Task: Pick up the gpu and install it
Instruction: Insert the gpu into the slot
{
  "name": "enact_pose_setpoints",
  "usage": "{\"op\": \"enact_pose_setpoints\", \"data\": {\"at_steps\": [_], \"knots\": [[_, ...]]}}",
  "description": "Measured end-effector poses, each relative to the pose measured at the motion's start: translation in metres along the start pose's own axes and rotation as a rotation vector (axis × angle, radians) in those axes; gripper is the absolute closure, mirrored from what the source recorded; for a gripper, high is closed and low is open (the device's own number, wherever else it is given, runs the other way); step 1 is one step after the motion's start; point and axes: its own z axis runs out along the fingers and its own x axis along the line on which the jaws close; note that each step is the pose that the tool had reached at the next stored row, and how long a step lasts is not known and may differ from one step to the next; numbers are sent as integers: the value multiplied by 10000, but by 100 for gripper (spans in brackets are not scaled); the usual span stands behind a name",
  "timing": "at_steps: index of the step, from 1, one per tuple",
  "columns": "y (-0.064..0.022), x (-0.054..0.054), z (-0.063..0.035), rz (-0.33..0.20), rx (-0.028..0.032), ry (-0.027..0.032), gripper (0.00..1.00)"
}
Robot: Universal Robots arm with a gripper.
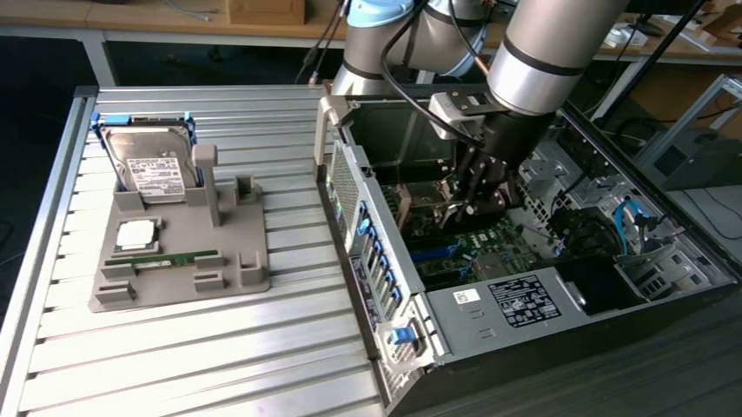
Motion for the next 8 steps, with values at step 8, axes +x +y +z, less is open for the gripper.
{"op": "enact_pose_setpoints", "data": {"at_steps": [8], "knots": [[38,3,103,0,0,0,73]]}}
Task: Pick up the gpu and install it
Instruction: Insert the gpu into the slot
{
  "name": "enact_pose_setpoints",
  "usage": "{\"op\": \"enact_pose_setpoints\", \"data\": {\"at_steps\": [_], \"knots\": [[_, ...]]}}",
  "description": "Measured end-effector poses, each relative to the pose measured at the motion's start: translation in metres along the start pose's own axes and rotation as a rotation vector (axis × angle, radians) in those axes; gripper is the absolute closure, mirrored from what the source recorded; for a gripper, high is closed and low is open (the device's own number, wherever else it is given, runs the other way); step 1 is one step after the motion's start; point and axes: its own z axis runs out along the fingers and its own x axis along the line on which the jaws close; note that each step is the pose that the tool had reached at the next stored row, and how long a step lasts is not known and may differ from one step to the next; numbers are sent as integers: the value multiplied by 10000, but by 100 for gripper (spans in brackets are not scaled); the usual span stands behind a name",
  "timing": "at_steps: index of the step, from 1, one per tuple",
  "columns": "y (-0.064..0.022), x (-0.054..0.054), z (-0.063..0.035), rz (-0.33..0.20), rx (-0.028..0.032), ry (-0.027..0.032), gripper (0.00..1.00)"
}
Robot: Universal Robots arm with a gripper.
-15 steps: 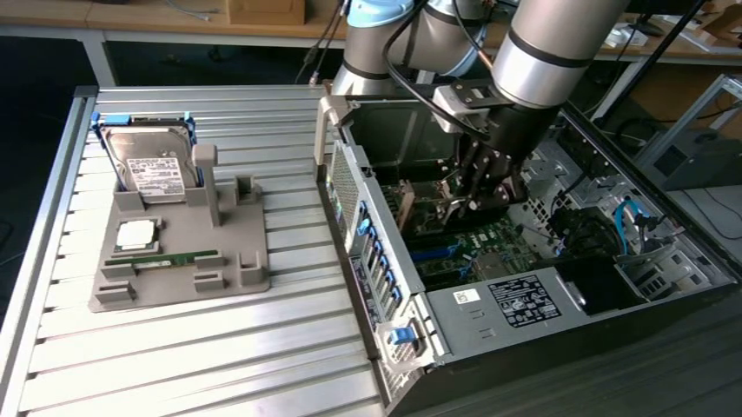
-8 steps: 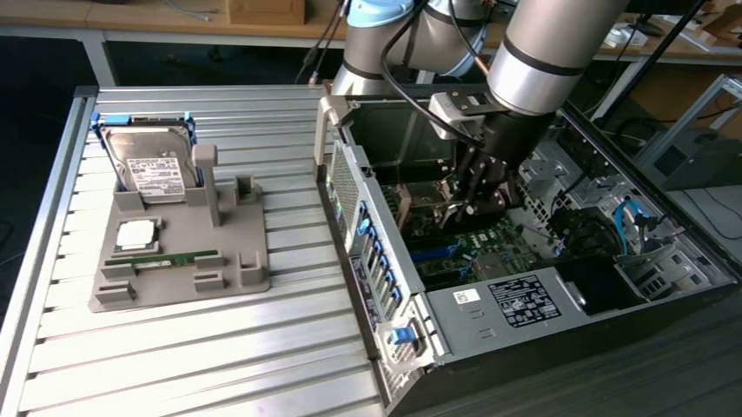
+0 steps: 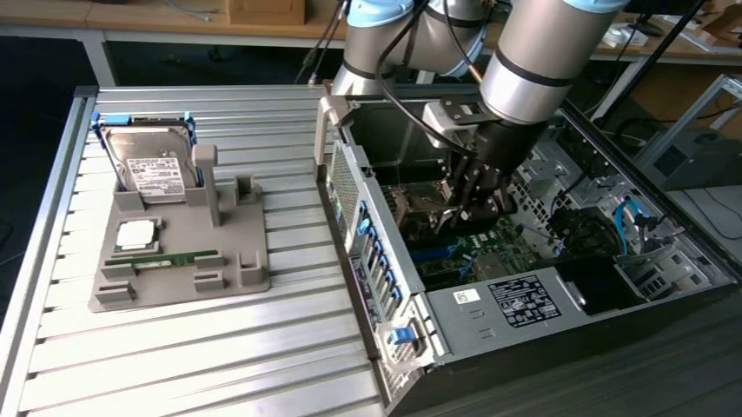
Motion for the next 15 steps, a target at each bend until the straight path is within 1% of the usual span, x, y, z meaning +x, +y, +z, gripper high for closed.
{"op": "enact_pose_setpoints", "data": {"at_steps": [12,15], "knots": [[51,3,144,0,1,-1,73],[89,0,188,0,0,2,73]]}}
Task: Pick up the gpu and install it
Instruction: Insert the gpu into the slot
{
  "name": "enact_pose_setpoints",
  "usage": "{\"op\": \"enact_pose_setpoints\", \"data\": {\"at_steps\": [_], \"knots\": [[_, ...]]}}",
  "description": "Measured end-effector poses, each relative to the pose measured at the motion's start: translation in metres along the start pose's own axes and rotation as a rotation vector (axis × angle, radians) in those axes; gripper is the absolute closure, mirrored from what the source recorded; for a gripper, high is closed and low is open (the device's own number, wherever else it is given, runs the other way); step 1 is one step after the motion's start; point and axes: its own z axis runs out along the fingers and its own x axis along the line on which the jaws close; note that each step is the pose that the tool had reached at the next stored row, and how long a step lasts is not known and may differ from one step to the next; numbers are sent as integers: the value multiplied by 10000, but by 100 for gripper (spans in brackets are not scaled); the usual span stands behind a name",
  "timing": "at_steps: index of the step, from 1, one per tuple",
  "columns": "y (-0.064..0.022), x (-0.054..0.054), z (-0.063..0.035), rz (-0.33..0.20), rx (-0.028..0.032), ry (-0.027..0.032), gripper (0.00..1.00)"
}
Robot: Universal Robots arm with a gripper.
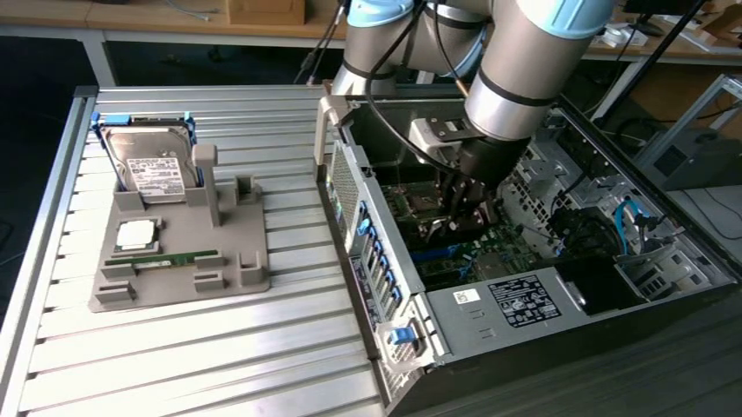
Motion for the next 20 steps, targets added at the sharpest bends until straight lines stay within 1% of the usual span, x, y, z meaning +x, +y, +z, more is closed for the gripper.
{"op": "enact_pose_setpoints", "data": {"at_steps": [7,11,13,20], "knots": [[9,-26,43,0,1,-2,73],[33,-26,52,0,0,2,73],[34,-24,53,-1,0,10,73],[40,-23,66,0,0,10,73]]}}
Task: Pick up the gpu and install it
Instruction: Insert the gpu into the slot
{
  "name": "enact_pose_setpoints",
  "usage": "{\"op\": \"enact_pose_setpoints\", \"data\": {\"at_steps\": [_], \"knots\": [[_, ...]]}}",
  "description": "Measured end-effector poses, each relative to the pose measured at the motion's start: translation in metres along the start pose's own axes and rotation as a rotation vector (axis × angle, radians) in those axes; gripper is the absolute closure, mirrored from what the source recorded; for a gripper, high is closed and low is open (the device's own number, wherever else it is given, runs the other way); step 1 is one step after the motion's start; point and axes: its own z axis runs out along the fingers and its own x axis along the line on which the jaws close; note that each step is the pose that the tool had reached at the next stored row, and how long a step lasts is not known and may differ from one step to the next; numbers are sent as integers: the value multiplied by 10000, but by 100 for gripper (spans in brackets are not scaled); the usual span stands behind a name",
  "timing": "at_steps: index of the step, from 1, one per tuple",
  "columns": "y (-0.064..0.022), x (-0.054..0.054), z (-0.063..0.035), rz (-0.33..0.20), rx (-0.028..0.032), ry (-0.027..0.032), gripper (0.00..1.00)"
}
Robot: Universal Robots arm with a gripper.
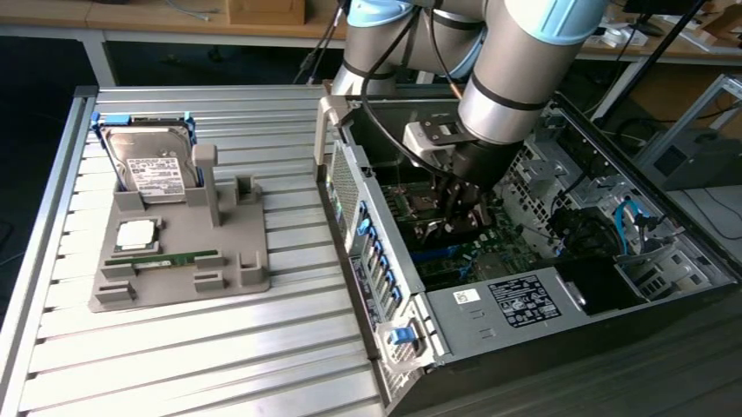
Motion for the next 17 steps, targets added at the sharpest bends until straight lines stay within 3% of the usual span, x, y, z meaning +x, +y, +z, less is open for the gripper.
{"op": "enact_pose_setpoints", "data": {"at_steps": [12,17], "knots": [[4,9,86,0,0,-1,73],[5,23,119,0,0,-41,73]]}}
